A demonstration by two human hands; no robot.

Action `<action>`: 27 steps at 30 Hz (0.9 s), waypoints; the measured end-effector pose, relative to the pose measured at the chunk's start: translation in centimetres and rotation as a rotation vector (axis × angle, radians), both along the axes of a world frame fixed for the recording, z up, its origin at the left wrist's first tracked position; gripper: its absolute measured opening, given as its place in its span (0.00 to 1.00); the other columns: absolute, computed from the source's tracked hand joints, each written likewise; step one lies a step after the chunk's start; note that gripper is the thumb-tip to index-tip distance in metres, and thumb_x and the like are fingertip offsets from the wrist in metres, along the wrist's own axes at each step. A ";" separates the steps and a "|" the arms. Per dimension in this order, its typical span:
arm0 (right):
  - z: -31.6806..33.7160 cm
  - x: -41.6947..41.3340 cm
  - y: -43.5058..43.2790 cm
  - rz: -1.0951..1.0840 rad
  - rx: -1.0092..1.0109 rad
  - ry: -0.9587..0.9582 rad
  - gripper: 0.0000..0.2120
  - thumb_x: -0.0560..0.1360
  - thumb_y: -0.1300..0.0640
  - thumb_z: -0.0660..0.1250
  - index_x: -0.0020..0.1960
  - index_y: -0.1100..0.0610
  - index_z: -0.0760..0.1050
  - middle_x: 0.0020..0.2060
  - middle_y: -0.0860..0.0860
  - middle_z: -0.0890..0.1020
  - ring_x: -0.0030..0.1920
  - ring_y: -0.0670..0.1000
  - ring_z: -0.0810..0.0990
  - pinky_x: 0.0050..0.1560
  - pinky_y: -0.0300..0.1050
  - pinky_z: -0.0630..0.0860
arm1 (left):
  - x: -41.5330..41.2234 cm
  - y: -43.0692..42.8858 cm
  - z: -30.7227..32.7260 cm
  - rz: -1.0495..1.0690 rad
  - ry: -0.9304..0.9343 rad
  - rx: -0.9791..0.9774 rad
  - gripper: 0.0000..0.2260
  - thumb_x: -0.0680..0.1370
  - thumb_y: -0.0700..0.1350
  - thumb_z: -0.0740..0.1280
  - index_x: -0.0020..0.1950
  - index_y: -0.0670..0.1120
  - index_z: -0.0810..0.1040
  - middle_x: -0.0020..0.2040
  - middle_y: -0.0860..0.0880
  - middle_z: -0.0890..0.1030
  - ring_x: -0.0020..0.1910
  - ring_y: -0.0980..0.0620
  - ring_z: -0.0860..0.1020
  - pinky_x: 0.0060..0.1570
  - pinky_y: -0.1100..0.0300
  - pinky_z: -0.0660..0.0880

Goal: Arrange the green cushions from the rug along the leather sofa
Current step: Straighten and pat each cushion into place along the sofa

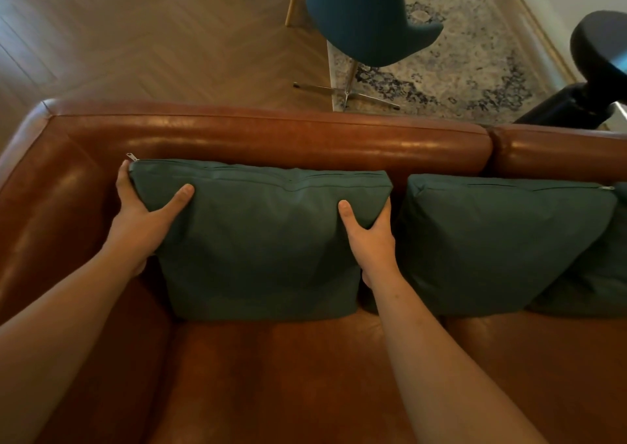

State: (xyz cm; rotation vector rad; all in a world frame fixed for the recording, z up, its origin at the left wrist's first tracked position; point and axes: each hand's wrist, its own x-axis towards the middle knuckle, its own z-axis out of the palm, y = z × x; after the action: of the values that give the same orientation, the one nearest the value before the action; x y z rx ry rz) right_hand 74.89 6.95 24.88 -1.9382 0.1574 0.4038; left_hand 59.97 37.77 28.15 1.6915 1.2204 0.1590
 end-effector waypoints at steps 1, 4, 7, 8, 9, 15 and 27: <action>-0.2 0.1 0.1 0.004 0.007 -0.005 0.49 0.71 0.30 0.73 0.83 0.36 0.50 0.75 0.44 0.72 0.75 0.54 0.71 0.75 0.59 0.71 | 0.0 -0.1 -0.1 0.000 -0.009 -0.007 0.50 0.69 0.70 0.75 0.78 0.76 0.41 0.80 0.45 0.67 0.73 0.33 0.71 0.67 0.29 0.72; -0.3 -0.3 0.1 0.028 0.046 0.004 0.53 0.69 0.27 0.73 0.84 0.36 0.47 0.78 0.44 0.68 0.77 0.52 0.68 0.77 0.60 0.68 | -0.3 -0.5 -0.6 0.025 -0.097 -0.037 0.52 0.69 0.68 0.76 0.80 0.74 0.41 0.81 0.47 0.65 0.76 0.36 0.68 0.70 0.30 0.70; -0.2 -1.7 -0.6 0.076 0.069 0.009 0.60 0.63 0.24 0.74 0.84 0.37 0.44 0.82 0.45 0.61 0.80 0.51 0.63 0.79 0.59 0.65 | -1.7 -1.5 -1.3 0.050 -0.130 -0.025 0.55 0.68 0.67 0.77 0.82 0.70 0.41 0.83 0.47 0.63 0.79 0.38 0.66 0.74 0.33 0.67; -0.3 -2.3 -1.0 0.088 0.052 0.011 0.62 0.63 0.24 0.75 0.84 0.39 0.43 0.83 0.45 0.59 0.81 0.51 0.61 0.80 0.59 0.64 | -2.3 -2.0 -1.8 0.046 -0.133 -0.021 0.56 0.66 0.68 0.79 0.82 0.70 0.42 0.83 0.48 0.63 0.79 0.40 0.65 0.75 0.34 0.66; -0.4 -2.9 -1.5 0.093 0.025 0.019 0.63 0.62 0.25 0.75 0.85 0.41 0.43 0.83 0.46 0.57 0.82 0.52 0.60 0.80 0.57 0.63 | -2.9 -2.6 -2.3 0.035 -0.141 -0.023 0.59 0.63 0.70 0.80 0.82 0.70 0.44 0.83 0.50 0.62 0.80 0.41 0.65 0.75 0.35 0.65; -3.0 -3.6 -1.5 0.169 -0.022 0.058 0.57 0.68 0.30 0.76 0.84 0.36 0.43 0.79 0.49 0.64 0.78 0.56 0.67 0.76 0.57 0.69 | -2.2 -4.5 -5.4 -0.012 -0.148 0.026 0.63 0.55 0.76 0.80 0.80 0.73 0.44 0.82 0.53 0.64 0.79 0.44 0.66 0.76 0.36 0.66; -4.5 -5.6 -4.4 0.190 -0.127 0.202 0.59 0.70 0.34 0.77 0.86 0.44 0.41 0.83 0.51 0.57 0.81 0.57 0.62 0.76 0.53 0.66 | -7.2 -6.4 -9.1 -0.056 -0.056 -0.001 0.64 0.55 0.75 0.81 0.83 0.69 0.47 0.83 0.52 0.61 0.82 0.44 0.60 0.76 0.35 0.64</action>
State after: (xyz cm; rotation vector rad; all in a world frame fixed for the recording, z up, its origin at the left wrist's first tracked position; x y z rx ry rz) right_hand 69.34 2.59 20.41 -2.0425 0.1326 0.7323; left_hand 52.73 31.37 19.02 1.7076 1.1302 0.1700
